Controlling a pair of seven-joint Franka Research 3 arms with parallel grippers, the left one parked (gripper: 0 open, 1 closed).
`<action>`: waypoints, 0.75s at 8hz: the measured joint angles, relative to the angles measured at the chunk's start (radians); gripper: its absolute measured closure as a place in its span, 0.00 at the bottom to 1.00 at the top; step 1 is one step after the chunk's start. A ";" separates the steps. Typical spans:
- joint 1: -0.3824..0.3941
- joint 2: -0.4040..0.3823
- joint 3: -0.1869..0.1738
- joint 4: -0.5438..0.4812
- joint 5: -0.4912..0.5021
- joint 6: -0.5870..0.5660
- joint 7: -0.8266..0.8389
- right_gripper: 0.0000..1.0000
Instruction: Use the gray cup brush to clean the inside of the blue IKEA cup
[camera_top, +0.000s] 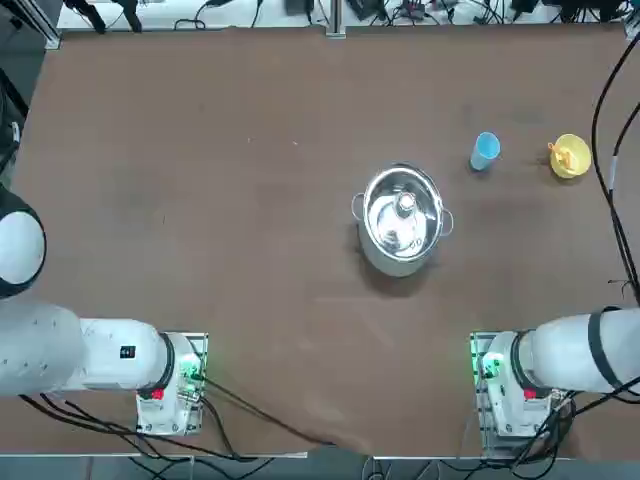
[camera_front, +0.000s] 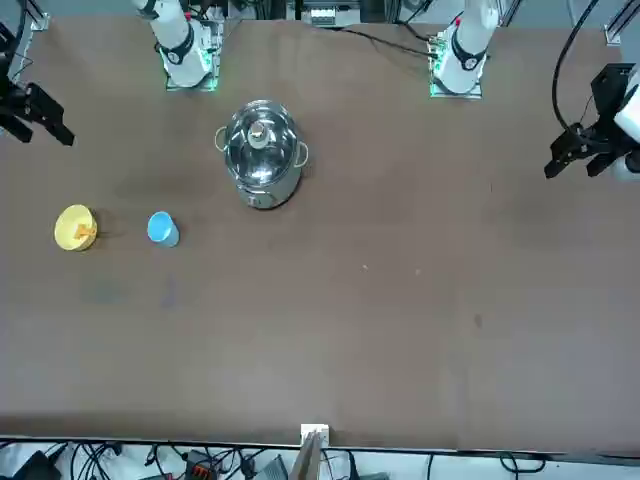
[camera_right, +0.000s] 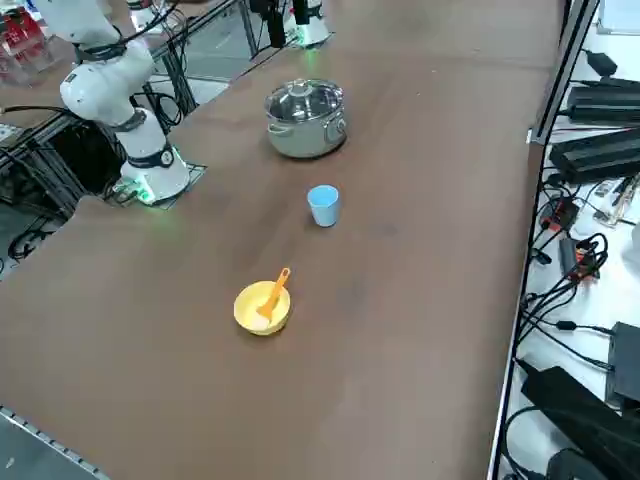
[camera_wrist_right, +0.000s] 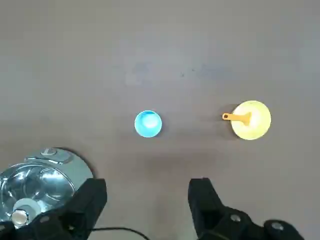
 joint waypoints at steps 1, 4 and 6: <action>0.000 0.001 0.000 0.000 0.001 0.000 0.000 0.00; 0.006 0.039 0.001 0.007 -0.011 0.002 0.000 0.00; 0.056 0.145 0.007 -0.002 -0.186 0.004 0.045 0.00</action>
